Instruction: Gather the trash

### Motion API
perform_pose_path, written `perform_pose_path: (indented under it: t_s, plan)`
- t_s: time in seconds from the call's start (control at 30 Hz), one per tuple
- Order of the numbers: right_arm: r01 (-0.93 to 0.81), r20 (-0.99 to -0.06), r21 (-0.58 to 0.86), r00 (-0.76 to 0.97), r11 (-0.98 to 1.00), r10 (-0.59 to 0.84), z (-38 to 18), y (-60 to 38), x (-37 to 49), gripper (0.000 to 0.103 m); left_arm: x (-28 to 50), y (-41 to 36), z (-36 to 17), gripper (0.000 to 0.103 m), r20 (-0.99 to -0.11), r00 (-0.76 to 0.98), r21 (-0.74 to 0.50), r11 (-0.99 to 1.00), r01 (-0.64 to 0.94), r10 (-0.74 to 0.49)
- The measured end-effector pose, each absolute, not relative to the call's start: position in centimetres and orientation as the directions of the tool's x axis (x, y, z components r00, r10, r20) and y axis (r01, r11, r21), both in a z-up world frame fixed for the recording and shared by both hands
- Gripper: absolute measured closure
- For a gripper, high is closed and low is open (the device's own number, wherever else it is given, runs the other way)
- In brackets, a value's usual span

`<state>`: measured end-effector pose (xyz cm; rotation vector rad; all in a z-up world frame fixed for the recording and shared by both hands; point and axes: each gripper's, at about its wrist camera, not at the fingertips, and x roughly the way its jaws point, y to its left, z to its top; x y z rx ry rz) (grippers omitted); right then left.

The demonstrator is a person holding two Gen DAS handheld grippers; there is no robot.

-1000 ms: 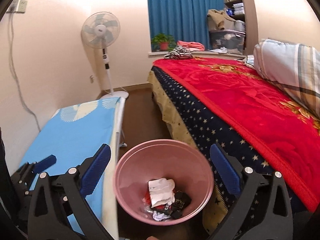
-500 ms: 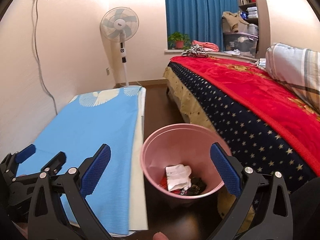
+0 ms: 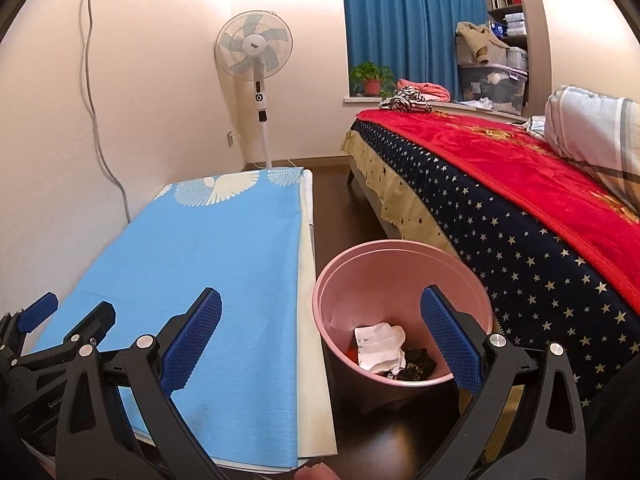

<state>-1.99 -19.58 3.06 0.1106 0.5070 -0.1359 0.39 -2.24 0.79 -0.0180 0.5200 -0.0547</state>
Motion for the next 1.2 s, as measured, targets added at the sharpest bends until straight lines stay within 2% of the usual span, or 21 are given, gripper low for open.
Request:
perform_pose_path:
  t_s: [1.2]
  plan:
    - [0.154,-0.481,0.071,0.871,0.986,-0.101,3.0,-19.4,-1.9,0.005,0.5,-2.2,-0.4,0.008,-0.519,0.852,-0.057,0.997,0.047,-0.069]
